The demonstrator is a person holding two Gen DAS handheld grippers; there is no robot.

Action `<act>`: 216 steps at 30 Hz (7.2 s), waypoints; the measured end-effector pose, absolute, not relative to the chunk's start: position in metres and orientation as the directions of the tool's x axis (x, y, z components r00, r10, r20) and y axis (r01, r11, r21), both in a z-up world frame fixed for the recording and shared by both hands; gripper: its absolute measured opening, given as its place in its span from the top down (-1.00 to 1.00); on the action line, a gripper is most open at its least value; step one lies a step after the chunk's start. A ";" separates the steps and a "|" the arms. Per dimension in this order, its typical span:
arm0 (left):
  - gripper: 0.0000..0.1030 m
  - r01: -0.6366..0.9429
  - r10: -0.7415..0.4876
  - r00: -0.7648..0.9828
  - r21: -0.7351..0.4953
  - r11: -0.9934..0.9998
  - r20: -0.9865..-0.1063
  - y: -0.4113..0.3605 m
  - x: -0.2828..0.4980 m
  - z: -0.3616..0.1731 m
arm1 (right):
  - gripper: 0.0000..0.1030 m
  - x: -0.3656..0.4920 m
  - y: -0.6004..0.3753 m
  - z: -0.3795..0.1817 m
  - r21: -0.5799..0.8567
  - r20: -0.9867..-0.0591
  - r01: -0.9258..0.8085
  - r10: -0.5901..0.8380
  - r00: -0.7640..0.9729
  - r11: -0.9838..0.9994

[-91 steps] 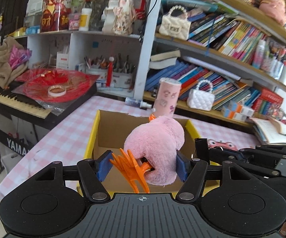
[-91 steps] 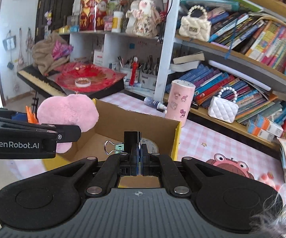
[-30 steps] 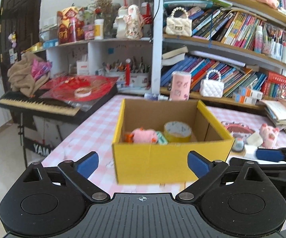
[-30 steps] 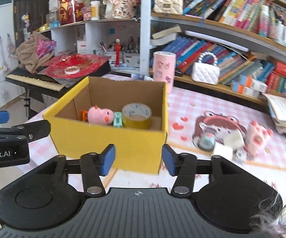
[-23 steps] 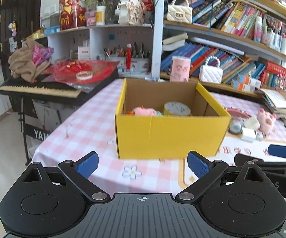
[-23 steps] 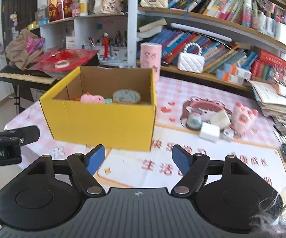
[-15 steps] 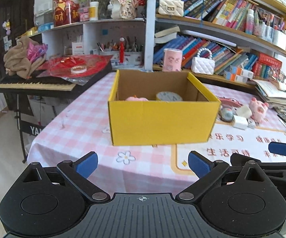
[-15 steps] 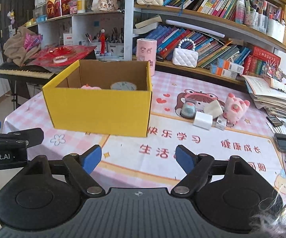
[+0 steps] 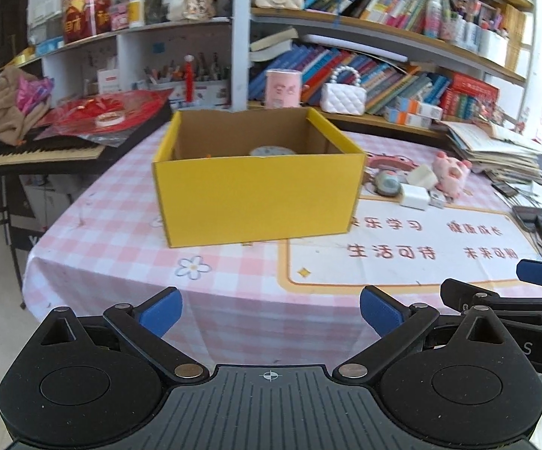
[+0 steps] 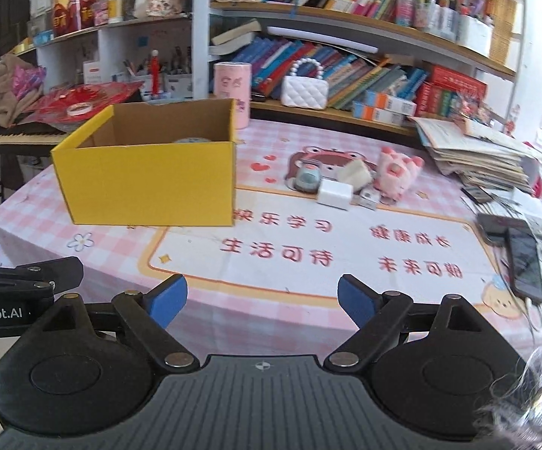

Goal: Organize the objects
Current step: 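Withdraw both tools from the yellow box toward the items on the table, then grasp the white charger block with the left gripper while the right gripper grasps the pink pig plush, then carry the white charger and pink pig plush over the yellow box with both grippers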

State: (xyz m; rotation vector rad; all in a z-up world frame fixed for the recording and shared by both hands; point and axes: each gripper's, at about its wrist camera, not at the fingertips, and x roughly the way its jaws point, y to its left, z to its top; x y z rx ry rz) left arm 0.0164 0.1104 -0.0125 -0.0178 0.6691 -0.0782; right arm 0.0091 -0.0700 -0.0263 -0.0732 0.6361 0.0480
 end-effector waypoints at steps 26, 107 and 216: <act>-0.98 0.279 -0.252 0.720 -0.063 0.958 -0.646 0.032 0.029 -0.020 | -0.70 -0.016 -0.143 -0.035 -0.057 -0.624 0.158 -0.159 0.765 0.986; -0.26 0.183 -0.206 0.659 -0.112 0.977 -0.723 -0.114 0.245 -0.063 | -0.85 0.329 -0.307 -0.065 0.124 -0.645 0.091 0.010 0.764 0.988; -0.26 0.028 -0.131 0.885 -0.230 0.973 -0.447 0.167 0.069 0.038 | -0.02 0.103 -0.036 0.016 0.065 -0.546 -0.334 0.313 0.777 0.940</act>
